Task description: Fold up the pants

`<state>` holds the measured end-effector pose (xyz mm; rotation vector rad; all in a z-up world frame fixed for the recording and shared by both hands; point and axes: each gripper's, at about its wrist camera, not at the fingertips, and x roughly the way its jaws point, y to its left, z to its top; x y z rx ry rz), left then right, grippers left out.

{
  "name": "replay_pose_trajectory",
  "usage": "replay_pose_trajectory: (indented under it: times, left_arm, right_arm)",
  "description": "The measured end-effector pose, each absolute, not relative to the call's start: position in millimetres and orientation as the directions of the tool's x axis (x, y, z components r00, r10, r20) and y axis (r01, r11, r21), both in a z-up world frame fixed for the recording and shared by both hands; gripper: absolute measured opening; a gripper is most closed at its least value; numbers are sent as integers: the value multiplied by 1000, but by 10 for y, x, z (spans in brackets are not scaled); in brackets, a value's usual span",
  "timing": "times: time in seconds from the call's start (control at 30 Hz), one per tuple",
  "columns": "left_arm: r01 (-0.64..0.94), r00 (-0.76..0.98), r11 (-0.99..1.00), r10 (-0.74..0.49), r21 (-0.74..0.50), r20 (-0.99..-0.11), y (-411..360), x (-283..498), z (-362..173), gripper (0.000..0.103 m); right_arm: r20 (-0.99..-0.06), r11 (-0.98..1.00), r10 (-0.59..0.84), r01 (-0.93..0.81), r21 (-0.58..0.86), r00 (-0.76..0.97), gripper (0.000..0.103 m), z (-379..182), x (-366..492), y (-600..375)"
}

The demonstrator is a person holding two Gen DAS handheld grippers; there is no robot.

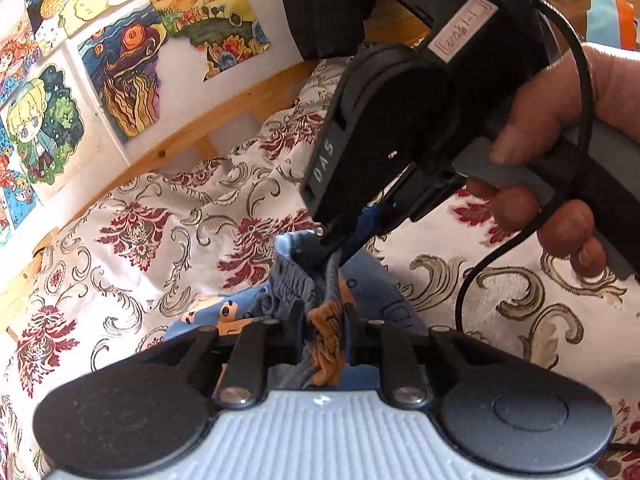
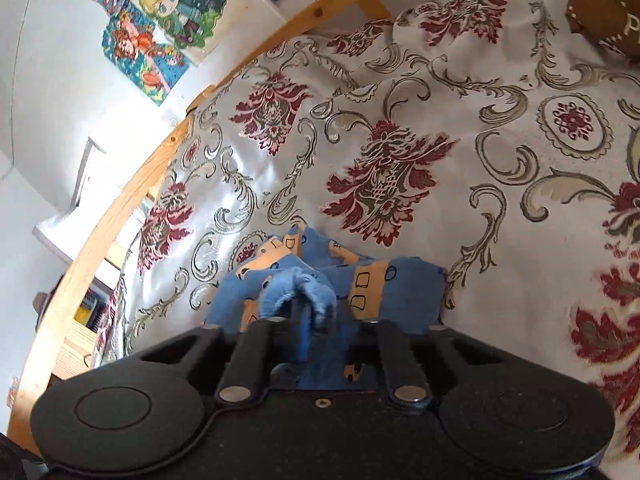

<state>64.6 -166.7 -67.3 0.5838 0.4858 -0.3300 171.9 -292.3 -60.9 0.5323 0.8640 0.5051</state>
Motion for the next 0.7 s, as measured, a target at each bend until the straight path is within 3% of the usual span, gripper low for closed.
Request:
replay_pose_trajectory:
  times: [0.13,0.33,0.43,0.5,0.57,0.63,0.7]
  left_arm:
    - [433,844,777,-172,457,-508,-1753,607,-660,21]
    - [482,803,771,-198,417,-561,-1933,675,-793,21]
    - [523,772,758,-227,391,-593,-1926,692,-876,33]
    - [558,735,773,-291,302,-612,-1792,683,-811,58]
    - [570,714,790,-342,224,-611,-1597,655,-695,74]
    - [562,701,811,-363,162,-614,-1358,666,-574,77]
    - [524,694,843,-341,120,-633,-1106,711,-467,89]
  right_arm:
    - [-550,768,596,-213,604,586,6,-518,1642,-2991]
    - [-597,821,530,-188,539,603,6,-669,1619,-3118]
    - [-630,846,494,-165,507,598,27,-818,1623,-3171]
    - [-637,858,479,-167,486,604,57,-838,1572,-3213]
    - [-635,865,464,-160,476,617,74,-790,1458,-3264]
    - [-647,886,425,-145,440,634,84,-731,1285,-3309]
    - [-679,922,350,-111,370,645,94,-655,1062,-3324]
